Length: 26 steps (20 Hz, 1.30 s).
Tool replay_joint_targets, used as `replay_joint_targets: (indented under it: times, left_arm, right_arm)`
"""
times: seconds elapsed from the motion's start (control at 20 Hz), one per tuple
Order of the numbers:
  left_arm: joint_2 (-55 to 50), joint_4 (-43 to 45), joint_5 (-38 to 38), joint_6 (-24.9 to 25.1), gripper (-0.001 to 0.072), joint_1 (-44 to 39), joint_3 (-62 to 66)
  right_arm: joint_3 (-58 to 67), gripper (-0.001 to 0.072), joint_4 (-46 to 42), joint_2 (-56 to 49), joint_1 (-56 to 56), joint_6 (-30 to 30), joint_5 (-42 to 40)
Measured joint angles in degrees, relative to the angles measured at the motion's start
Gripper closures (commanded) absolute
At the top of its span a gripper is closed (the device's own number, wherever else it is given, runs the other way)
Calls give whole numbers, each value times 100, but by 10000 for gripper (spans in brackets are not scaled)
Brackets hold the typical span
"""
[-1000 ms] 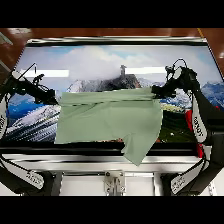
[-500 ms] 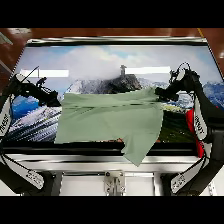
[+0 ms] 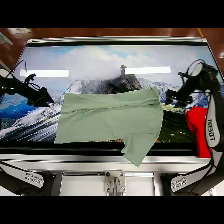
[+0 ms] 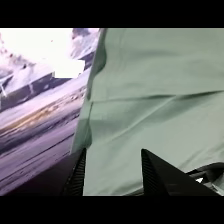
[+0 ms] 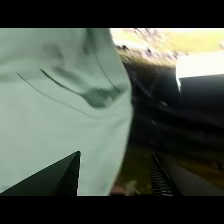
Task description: Fold the shirts.
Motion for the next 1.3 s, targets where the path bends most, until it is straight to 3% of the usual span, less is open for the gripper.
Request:
replay_joint_targets:
  times: [0.1, 0.35, 0.55, 1.3]
  left_arm:
    - [468, 181, -184, 120, 114, 278, -616]
    - [1683, 61, 439, 651, 114, 977, -3292]
    - [1961, -48, 1032, 1043, 115, 1246, -4500]
    - [1589, -573, 1429, 1329, 130, 1029, -5007]
  right_arm:
    - [-238, 159, -90, 299, -426, -85, 481]
    - [-1502, 159, -26, 1244, -1174, -229, 306]
    - [-2221, 159, 162, 1558, -1303, -341, -144]
    - [-2743, 159, 483, 1679, -1355, -385, -544]
